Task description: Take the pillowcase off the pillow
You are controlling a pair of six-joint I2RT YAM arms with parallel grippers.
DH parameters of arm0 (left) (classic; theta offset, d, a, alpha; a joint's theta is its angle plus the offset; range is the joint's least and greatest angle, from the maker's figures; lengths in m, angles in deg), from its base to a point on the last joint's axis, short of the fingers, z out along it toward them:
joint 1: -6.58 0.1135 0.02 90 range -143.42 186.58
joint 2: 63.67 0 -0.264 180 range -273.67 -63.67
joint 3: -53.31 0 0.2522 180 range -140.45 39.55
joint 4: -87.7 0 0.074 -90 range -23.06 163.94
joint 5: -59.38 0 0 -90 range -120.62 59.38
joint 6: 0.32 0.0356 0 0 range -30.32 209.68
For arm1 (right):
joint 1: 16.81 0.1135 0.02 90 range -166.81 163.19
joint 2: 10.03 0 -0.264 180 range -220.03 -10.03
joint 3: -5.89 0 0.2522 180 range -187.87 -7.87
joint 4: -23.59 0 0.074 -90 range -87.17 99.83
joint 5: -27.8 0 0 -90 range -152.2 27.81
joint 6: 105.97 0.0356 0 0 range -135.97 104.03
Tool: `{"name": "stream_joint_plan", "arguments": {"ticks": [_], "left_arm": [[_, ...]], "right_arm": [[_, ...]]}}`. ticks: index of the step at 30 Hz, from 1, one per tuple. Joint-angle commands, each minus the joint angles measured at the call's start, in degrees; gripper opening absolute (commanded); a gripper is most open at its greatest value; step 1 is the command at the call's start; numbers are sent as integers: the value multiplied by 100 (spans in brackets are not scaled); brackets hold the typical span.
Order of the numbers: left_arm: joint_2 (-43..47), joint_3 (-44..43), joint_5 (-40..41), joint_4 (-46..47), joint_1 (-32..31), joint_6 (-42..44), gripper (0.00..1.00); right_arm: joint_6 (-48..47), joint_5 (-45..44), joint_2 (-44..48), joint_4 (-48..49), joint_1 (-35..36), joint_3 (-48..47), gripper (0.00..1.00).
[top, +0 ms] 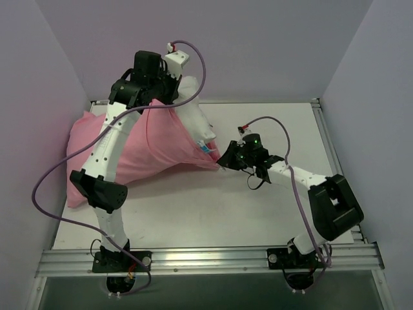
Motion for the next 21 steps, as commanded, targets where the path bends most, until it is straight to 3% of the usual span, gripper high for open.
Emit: {"name": "stream_joint_plan", "arguments": {"ticks": [1, 4, 7, 8, 12, 15, 21], "left_arm": [[990, 388, -413, 956, -213, -110, 2], [1087, 695, -528, 947, -353, -119, 2], [1070, 819, -519, 947, -468, -92, 2], [1043, 863, -545, 939, -494, -92, 2], [1034, 837, -659, 930, -617, -92, 2], [1026, 758, -668, 921, -644, -83, 2], [1052, 784, -721, 912, -679, -75, 2]], "right_arm": [[-693, 467, -260, -345, -103, -958, 26], [-1186, 300, 457, -810, -392, -1319, 68], [-1397, 589, 890, -1075, -893, -1451, 86], [-1598, 677, 1117, -1276, -937, -1582, 97], [-1986, 818, 1401, -1586, -798, -1996, 98], [-1838, 915, 1428, -1192, -394, -2111, 98], [-1354, 520, 787, -654, 389, -2286, 100]]}}
